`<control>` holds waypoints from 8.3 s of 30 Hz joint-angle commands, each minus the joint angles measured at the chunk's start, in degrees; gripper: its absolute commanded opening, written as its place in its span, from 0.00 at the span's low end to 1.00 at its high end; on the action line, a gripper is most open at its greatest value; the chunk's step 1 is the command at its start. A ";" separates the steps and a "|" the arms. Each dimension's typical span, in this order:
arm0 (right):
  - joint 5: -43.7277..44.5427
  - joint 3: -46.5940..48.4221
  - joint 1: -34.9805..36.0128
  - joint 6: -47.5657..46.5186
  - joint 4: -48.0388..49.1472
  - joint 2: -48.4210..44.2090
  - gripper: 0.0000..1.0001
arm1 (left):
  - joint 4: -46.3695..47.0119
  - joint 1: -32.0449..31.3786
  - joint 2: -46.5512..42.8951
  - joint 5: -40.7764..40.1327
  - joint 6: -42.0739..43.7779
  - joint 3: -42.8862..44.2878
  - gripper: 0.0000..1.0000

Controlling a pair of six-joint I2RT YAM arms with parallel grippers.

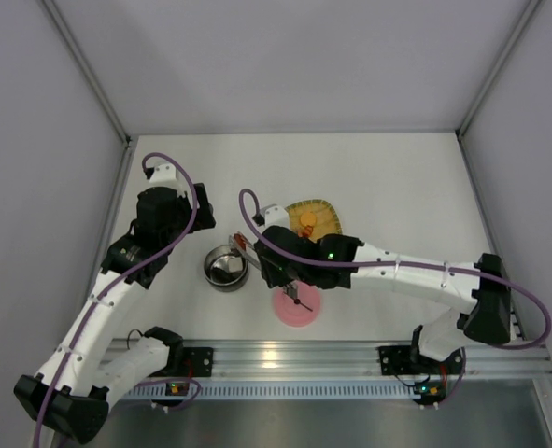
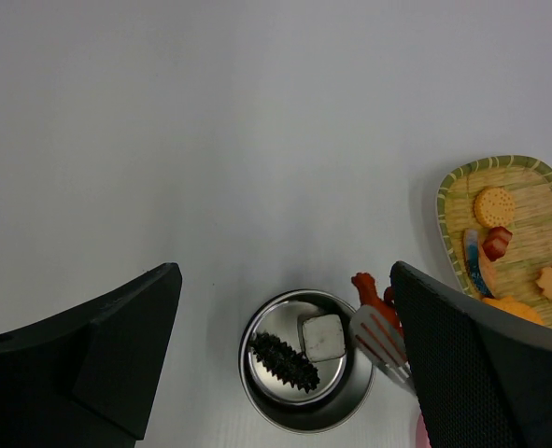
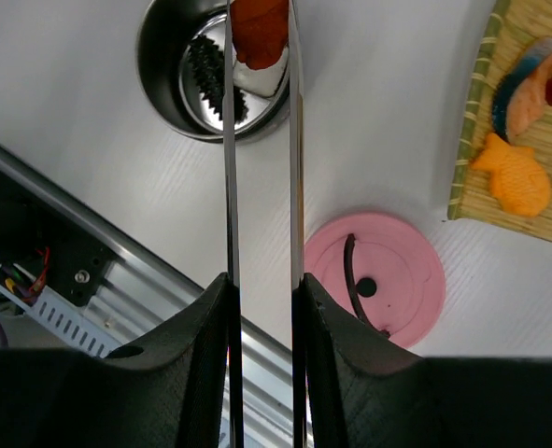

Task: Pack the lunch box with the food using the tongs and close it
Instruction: Place the fake food in the packing box, then pick up the fake food from the plate, then place the fake food in the packing box, then pick up the fake food from the plate.

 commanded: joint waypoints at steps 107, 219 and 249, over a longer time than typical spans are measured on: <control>1.90 -12.50 -23.63 -2.77 8.17 2.51 0.44 | 0.75 0.30 0.24 -0.18 -0.03 0.05 0.99; 6.38 -19.00 -17.12 1.45 4.30 -8.31 0.45 | 0.66 0.30 0.51 -0.01 -0.03 0.05 0.98; 4.71 -19.70 -18.18 1.28 5.53 -6.28 0.31 | 0.75 0.38 0.33 -0.10 -0.03 0.05 0.99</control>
